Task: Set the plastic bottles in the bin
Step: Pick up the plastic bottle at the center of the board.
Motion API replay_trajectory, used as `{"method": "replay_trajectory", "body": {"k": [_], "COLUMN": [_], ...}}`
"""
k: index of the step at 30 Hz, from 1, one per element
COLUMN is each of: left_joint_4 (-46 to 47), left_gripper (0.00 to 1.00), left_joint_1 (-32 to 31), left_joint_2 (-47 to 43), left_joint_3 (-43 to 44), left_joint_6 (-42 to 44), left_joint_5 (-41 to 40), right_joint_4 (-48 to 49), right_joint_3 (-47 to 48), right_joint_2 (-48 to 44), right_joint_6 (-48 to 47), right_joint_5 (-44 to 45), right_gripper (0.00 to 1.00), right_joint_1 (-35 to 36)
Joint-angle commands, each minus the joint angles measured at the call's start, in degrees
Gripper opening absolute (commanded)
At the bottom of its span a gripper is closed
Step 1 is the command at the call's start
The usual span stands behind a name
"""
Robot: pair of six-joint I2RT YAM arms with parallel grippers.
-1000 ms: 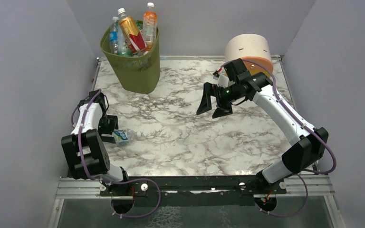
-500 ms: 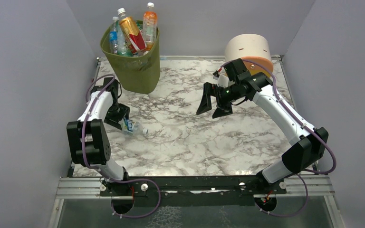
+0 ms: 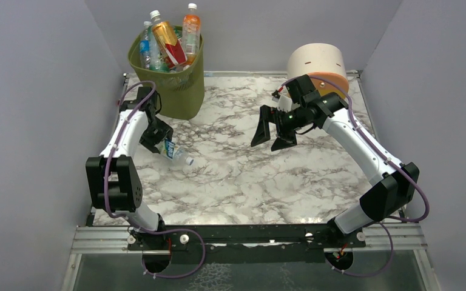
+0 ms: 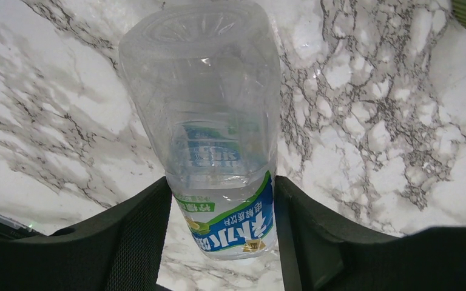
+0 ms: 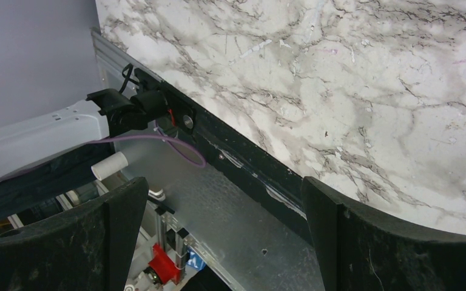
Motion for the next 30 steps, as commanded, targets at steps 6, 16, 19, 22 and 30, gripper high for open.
{"method": "replay_trajectory", "body": {"k": [6, 16, 19, 22, 30], "left_joint_4": [-2.3, -2.5, -2.6, -2.8, -3.4], "left_gripper": [0.58, 0.59, 0.59, 0.59, 0.59], "left_joint_1": [-0.2, -0.2, -0.3, -0.2, -0.2], "left_joint_2": [-4.4, -6.0, -6.5, -6.6, -6.2], "left_joint_3": [10.5, 16.6, 19.1, 21.6, 27.1], "left_joint_6": [4.3, 5.1, 5.6, 6.0, 5.5], "left_joint_5": [5.2, 9.6, 10.3, 10.6, 12.6], "right_joint_4": [-1.6, -1.4, -1.5, -1.6, -1.6], "right_joint_3": [1.6, 1.3, 1.3, 1.4, 1.3], "right_joint_2": [0.7, 0.8, 0.7, 0.9, 0.8], "right_joint_6": [-0.6, -0.5, -0.6, -0.6, -0.6], "right_joint_5": [-0.9, -1.3, -1.3, -1.3, -1.4], "right_gripper": [1.0, 1.0, 0.99, 1.0, 1.0], "right_joint_1": [-0.2, -0.2, -0.2, -0.2, -0.2]}}
